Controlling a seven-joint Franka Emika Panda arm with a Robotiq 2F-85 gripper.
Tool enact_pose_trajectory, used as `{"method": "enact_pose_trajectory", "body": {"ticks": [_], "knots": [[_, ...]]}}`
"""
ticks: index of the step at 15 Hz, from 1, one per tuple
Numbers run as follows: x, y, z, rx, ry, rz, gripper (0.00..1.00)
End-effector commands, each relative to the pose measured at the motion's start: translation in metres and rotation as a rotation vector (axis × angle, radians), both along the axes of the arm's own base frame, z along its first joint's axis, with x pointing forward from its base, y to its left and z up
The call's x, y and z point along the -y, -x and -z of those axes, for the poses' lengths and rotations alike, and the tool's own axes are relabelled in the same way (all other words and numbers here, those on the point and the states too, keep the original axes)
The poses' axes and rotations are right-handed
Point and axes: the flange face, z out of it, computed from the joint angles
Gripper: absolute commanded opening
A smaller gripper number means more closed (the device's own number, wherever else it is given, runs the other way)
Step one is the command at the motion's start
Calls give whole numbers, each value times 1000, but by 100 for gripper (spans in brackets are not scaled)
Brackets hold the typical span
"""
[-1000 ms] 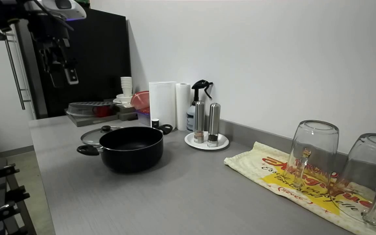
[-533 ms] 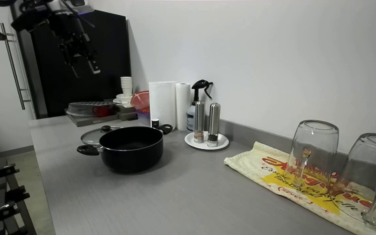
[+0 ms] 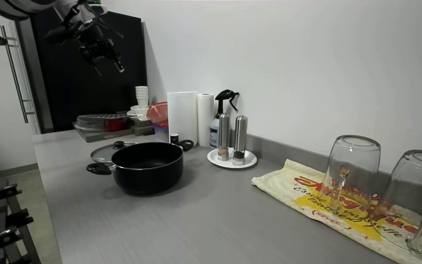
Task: Pick up the lid from the table and close the pot
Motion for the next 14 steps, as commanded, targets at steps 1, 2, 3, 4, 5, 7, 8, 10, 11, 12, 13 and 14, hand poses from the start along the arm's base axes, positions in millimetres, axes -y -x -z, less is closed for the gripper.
{"method": "enact_pose_trajectory", "body": {"ticks": [1, 2, 3, 4, 5, 7, 8, 10, 11, 12, 13, 14], "knots": [[-59, -23, 23, 2, -36, -78, 100], [-74, -26, 34, -13, -30, -104, 100], [-88, -27, 46, -30, -15, -125, 100], [-102, -29, 58, -44, 4, -146, 100], [-115, -30, 71, -60, 27, -162, 100], [-137, -30, 94, -77, 68, -191, 100], [-147, -31, 104, -83, 86, -205, 100], [-167, -32, 124, -86, 121, -237, 100], [-176, -33, 132, -82, 137, -248, 100], [-185, -36, 142, -81, 156, -256, 100], [-192, -39, 150, -83, 174, -261, 100], [-199, -45, 160, -87, 193, -259, 100]]}}
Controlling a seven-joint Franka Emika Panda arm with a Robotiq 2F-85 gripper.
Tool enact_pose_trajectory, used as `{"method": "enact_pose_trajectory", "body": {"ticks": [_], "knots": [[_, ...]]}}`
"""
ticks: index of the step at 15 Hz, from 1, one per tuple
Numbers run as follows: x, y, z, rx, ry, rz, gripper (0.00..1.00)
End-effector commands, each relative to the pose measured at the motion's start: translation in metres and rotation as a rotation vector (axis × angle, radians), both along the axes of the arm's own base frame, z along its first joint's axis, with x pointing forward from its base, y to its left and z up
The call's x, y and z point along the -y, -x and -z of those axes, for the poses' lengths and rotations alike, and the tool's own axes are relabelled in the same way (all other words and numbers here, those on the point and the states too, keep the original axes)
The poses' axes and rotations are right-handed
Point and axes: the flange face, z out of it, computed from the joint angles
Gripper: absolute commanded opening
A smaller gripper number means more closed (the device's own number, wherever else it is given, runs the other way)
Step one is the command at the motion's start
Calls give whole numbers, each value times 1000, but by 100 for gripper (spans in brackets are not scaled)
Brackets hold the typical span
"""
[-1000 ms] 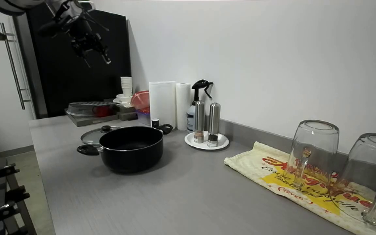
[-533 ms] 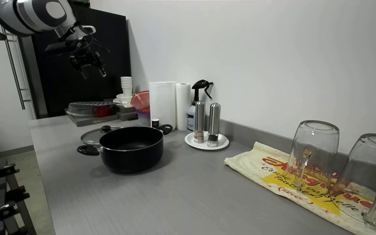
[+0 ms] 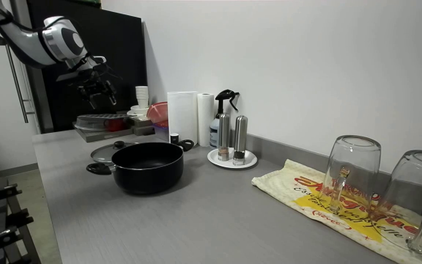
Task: Pick up the lid from the table and close the pot
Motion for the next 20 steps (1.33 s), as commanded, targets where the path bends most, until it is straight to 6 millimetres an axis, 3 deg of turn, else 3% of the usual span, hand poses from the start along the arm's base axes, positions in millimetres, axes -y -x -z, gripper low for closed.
{"method": "enact_pose_trajectory", "body": {"ticks": [1, 6, 10, 16, 20], "knots": [[-30, -26, 28, 10, 63, 5, 100], [-47, -79, 42, 20, 111, 50, 100], [-33, -117, 57, -49, 135, 89, 100], [7, -119, 103, -251, 203, 84, 100], [7, -111, 120, -330, 195, 76, 100]]}}
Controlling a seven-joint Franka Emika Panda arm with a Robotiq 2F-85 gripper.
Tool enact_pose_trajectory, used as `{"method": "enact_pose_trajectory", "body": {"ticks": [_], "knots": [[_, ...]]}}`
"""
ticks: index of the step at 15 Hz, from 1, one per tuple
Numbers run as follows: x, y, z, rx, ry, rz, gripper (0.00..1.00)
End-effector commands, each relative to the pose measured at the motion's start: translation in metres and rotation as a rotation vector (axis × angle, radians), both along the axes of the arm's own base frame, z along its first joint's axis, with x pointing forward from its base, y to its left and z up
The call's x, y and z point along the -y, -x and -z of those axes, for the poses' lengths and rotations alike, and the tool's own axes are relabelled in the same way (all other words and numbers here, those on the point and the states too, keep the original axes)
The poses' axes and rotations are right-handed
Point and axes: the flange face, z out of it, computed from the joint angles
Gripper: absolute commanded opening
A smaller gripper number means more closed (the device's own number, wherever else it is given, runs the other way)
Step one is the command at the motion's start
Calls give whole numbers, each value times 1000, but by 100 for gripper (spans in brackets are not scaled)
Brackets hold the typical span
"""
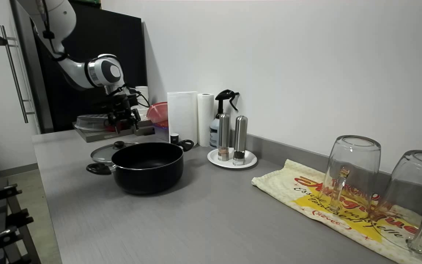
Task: Pick up the lid from the table and close the pot
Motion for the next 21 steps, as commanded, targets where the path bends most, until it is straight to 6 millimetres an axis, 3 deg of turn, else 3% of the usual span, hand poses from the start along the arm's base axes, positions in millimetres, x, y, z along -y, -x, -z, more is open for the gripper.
{"method": "enact_pose_trajectory", "body": {"ticks": [1, 9, 21], "knots": [[-10, 6, 6, -70, -21, -13, 100], [-35, 27, 21, -138, -52, -20, 100], [-29, 3, 60, -145, -34, 23, 100]]}}
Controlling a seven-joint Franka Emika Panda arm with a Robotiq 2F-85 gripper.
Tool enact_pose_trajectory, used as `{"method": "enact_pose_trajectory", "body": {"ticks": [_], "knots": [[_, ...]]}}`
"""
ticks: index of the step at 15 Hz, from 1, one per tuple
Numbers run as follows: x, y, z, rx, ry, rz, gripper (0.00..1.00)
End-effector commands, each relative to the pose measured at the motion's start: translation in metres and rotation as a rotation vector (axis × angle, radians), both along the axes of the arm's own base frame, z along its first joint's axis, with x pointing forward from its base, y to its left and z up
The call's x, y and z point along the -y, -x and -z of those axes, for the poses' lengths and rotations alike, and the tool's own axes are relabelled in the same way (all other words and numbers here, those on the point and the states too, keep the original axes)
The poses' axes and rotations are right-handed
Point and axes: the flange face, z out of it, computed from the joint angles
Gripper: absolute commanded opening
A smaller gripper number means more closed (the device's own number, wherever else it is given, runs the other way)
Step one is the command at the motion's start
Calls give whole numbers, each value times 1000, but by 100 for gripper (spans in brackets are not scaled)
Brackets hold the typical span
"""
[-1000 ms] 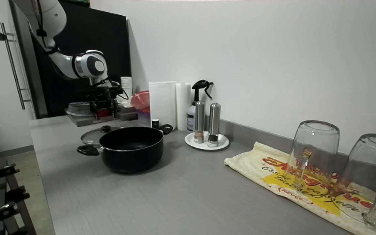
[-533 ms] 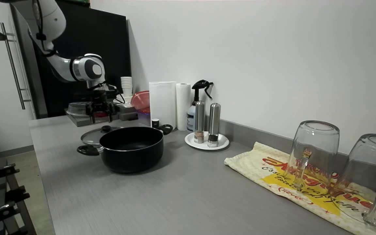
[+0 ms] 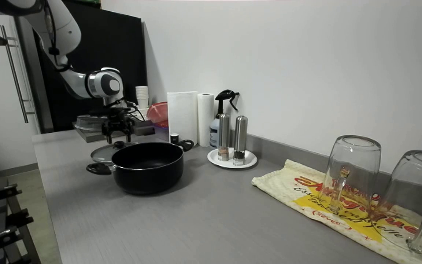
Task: Pick up the lid from the table and close the pot
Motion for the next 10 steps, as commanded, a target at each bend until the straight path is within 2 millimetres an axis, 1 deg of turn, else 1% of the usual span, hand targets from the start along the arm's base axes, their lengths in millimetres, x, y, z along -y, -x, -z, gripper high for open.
{"method": "enact_pose_trajectory", "body": {"ticks": [1, 2, 3, 4, 5, 9, 10], "knots": [[-8, -11, 6, -13, -3, 12, 100], [-9, -12, 7, -13, -11, 7, 100], [-10, -12, 9, -12, -12, 8, 75], [-11, -13, 9, -11, -13, 7, 73], [-12, -14, 9, -10, -13, 7, 67], [-17, -16, 7, -6, -11, 6, 35], [-18, -17, 4, -4, -8, 6, 30]]}}
